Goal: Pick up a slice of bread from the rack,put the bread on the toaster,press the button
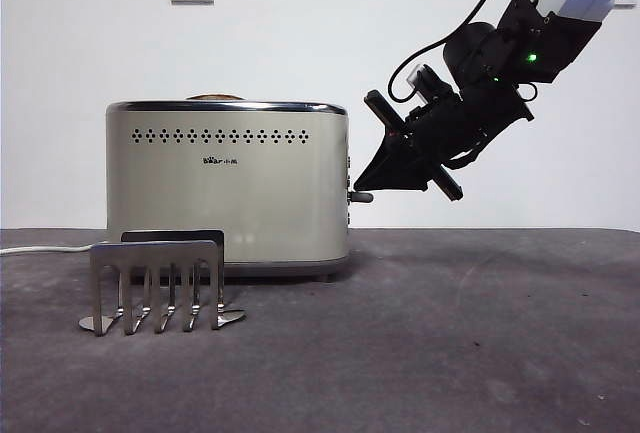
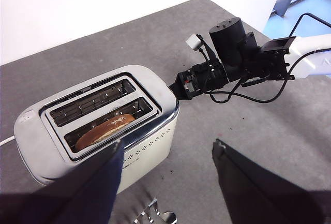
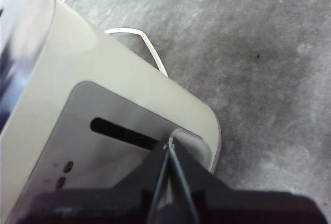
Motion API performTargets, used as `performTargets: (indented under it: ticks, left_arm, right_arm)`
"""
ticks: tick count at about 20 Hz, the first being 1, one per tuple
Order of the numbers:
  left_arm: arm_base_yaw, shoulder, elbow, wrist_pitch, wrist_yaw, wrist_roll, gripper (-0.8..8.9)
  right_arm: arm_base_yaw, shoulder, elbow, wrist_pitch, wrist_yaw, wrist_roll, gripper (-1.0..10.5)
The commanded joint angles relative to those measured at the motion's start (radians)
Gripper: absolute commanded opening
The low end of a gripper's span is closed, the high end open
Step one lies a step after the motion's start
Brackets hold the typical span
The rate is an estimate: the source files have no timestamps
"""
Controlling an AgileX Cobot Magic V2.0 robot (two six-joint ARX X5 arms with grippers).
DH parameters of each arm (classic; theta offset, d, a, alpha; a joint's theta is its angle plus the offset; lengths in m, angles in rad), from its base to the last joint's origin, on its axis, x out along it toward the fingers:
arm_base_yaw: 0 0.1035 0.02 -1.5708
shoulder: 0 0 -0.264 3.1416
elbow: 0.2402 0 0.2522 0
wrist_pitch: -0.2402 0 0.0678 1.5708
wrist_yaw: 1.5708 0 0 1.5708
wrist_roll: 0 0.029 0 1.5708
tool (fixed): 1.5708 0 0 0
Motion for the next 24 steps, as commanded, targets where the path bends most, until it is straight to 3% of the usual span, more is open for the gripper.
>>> performTargets:
  ticks: [1,8,24]
  left_arm:
    - [-0.001,-0.001,-0.005,0.005,0.002,-0.004,2.91]
    - [-0.001,-0.001,-0.005,0.004,0.002,-0.003,2.91]
    - [-0.001,-0.001,-0.005,-0.013,0.001,-0.004,2.91]
  right_arm:
    - [0.005,0.059,-0.019,-0.069,0.057,-0.023,-0.1]
    - [0.005,0.060,-0.019,-0.135,0.095,-0.065,-0.1]
    - [0.003,0.042,-0.017,-0.132,0.074,-0.066,-0.1]
